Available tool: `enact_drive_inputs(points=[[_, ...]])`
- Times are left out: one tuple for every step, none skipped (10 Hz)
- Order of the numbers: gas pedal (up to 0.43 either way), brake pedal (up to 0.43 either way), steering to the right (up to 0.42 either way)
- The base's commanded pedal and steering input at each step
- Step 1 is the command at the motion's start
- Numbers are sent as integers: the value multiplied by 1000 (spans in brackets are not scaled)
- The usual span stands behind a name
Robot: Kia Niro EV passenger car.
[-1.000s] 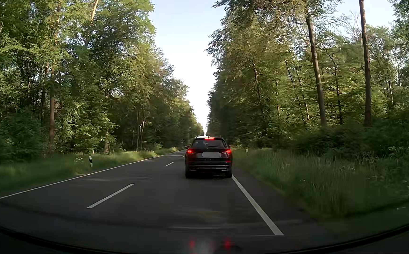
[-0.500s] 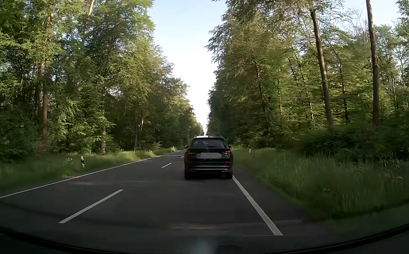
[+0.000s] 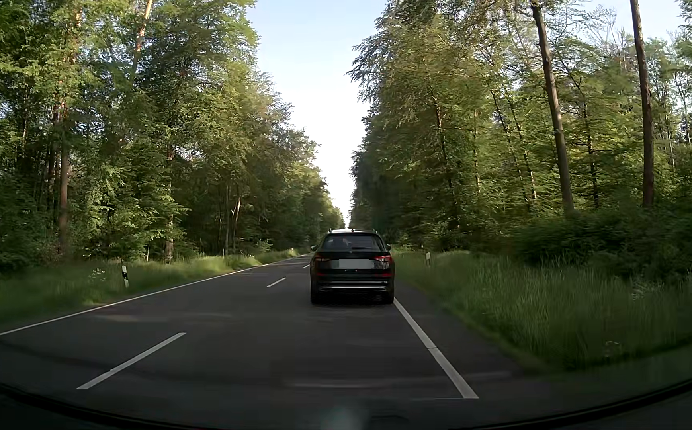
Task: Follow the waypoints while adhering to traffic rules and regulations
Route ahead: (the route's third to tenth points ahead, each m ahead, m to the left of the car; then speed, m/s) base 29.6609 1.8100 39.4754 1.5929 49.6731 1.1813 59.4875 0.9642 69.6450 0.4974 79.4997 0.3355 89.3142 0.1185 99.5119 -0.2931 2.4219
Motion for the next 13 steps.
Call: enact_drive_inputs(points=[[0,0,3],[0,0,3],[0,0,2],[0,6,-1],[0,6,-4],[0,6,-5],[0,0,-5],[0,0,-5],[0,6,-5],[0,0,-5],[0,0,-5],[0,6,-5],[0,0,-4]])
